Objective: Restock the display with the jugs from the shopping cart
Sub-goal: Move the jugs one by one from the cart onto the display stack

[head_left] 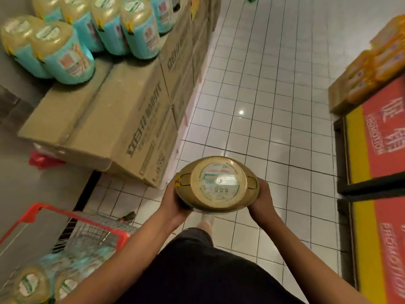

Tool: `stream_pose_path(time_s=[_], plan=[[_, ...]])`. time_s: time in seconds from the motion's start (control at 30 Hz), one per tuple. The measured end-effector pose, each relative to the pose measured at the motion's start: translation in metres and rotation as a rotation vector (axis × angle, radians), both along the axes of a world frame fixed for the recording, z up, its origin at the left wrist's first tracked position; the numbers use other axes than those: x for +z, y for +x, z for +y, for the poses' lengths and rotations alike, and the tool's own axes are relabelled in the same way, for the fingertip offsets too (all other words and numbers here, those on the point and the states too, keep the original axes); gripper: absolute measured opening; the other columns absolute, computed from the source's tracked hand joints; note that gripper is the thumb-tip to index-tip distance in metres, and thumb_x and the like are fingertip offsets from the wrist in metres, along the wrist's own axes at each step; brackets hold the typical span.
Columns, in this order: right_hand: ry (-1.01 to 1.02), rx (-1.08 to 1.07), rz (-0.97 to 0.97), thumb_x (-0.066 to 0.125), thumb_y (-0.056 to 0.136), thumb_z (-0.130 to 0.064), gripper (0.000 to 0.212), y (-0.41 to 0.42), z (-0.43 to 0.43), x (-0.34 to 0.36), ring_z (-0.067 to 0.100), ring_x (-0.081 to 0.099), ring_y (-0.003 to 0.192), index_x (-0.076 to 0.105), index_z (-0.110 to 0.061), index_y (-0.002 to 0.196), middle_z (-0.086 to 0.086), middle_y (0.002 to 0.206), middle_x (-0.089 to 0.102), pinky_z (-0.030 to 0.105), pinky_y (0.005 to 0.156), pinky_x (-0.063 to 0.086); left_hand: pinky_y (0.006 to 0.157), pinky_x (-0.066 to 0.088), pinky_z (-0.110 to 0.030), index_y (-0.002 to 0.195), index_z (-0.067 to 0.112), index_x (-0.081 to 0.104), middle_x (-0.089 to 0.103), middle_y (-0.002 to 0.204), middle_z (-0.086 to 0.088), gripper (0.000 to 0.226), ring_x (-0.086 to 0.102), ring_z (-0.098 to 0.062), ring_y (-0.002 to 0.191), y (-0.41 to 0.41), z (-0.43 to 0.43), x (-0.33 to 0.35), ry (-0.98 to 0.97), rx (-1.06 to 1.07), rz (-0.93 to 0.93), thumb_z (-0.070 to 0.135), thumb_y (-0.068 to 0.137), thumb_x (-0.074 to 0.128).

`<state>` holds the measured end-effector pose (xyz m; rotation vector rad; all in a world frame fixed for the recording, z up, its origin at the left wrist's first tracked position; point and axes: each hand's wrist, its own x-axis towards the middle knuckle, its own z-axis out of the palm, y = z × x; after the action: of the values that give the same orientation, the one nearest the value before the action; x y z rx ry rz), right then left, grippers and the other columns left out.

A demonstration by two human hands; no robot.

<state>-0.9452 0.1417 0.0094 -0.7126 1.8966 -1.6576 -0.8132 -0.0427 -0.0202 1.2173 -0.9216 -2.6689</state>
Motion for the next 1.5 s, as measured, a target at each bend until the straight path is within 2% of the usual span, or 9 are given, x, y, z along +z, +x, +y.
stream_pose_path(time_s=[0.27, 0.4, 0.6, 0.77, 1.03, 1.1, 1.2, 1.37, 1.5], plan=[[0.085, -0.050, 0.030, 0.065, 0.083, -0.024, 0.006, -0.160, -0.077, 0.021, 0.002, 0.061, 0.066, 0.069, -0.028, 0.081, -0.010, 0.074, 0.068, 0.016, 0.065, 0.050, 0.079, 0.062, -0.038, 0.113, 0.020, 0.079, 0.075, 0.116, -0.010, 0.036, 0.075, -0.024, 0.098, -0.164, -0.082, 0.005, 0.023, -0.014, 0.001, 0.040, 0.104, 0.050], [0.260, -0.033, 0.085, 0.066, 0.084, -0.037, 0.023, -0.234, -0.122, 0.030, 0.020, 0.061, 0.099, 0.067, -0.023, 0.102, 0.006, 0.103, 0.063, 0.015, 0.080, 0.050, 0.079, 0.061, -0.038, 0.122, 0.025, 0.078, 0.074, 0.127, -0.008, 0.046, 0.074, -0.022, 0.109, -0.223, -0.126, 0.014, -0.065, -0.038, -0.028, 0.054, 0.106, 0.046], [0.292, 0.265, 0.106, 0.059, 0.100, -0.031, 0.021, -0.339, -0.217, 0.062, 0.019, 0.065, 0.113, 0.069, -0.029, 0.118, 0.002, 0.119, 0.068, 0.036, 0.097, 0.055, 0.076, 0.062, -0.035, 0.119, 0.035, 0.077, 0.076, 0.124, -0.003, 0.048, 0.073, -0.020, 0.111, -0.288, -0.193, 0.048, -0.222, 0.140, -0.024, 0.066, 0.097, 0.047], [0.144, 0.559, 0.144, 0.058, 0.097, -0.016, 0.033, -0.394, -0.329, 0.115, 0.002, 0.070, 0.106, 0.076, -0.036, 0.116, -0.017, 0.112, 0.077, 0.020, 0.091, 0.057, 0.077, 0.064, -0.038, 0.115, 0.028, 0.080, 0.076, 0.124, -0.007, 0.053, 0.074, -0.024, 0.112, -0.314, -0.256, 0.102, -0.187, 0.451, 0.012, 0.058, 0.103, 0.039], [0.082, 1.075, 0.210, 0.066, 0.088, -0.036, 0.059, -0.398, -0.520, 0.138, 0.010, 0.058, 0.134, 0.058, -0.028, 0.146, -0.015, 0.143, 0.063, 0.053, 0.110, 0.051, 0.087, 0.063, -0.045, 0.115, 0.032, 0.081, 0.073, 0.130, -0.002, 0.056, 0.070, -0.027, 0.120, -0.287, -0.330, 0.150, -0.202, 0.980, 0.021, 0.054, 0.109, 0.029], [0.068, 1.131, 0.219, 0.066, 0.087, -0.039, 0.065, -0.384, -0.562, 0.139, 0.004, 0.052, 0.139, 0.051, -0.035, 0.150, -0.023, 0.148, 0.057, 0.046, 0.114, 0.048, 0.090, 0.063, -0.046, 0.122, 0.030, 0.078, 0.072, 0.133, -0.003, 0.051, 0.071, -0.024, 0.118, -0.274, -0.353, 0.155, -0.224, 1.081, 0.004, 0.051, 0.110, 0.033], [0.029, 1.130, 0.189, 0.064, 0.088, -0.043, 0.057, -0.360, -0.619, 0.145, -0.020, 0.047, 0.130, 0.051, -0.052, 0.143, -0.042, 0.139, 0.055, 0.016, 0.108, 0.042, 0.097, 0.059, -0.051, 0.138, 0.026, 0.067, 0.070, 0.135, -0.005, 0.050, 0.070, -0.027, 0.121, -0.261, -0.398, 0.166, -0.252, 1.162, -0.028, 0.053, 0.109, 0.038], [0.052, 0.965, 0.043, 0.056, 0.098, -0.026, 0.043, -0.320, -0.710, 0.156, -0.003, 0.055, 0.128, 0.056, -0.045, 0.137, -0.024, 0.136, 0.062, 0.039, 0.114, 0.046, 0.104, 0.049, -0.062, 0.140, 0.023, 0.065, 0.070, 0.134, -0.012, 0.062, 0.064, -0.038, 0.124, -0.253, -0.487, 0.181, -0.161, 1.198, -0.077, 0.064, 0.105, 0.035], [0.057, 0.834, -0.059, 0.051, 0.090, -0.017, 0.038, -0.296, -0.770, 0.160, -0.002, 0.062, 0.113, 0.061, -0.044, 0.115, -0.019, 0.120, 0.069, 0.042, 0.106, 0.053, 0.092, 0.057, -0.052, 0.136, 0.016, 0.067, 0.072, 0.129, -0.015, 0.057, 0.070, -0.033, 0.111, -0.243, -0.557, 0.190, -0.192, 1.220, -0.065, 0.055, 0.109, 0.035]])
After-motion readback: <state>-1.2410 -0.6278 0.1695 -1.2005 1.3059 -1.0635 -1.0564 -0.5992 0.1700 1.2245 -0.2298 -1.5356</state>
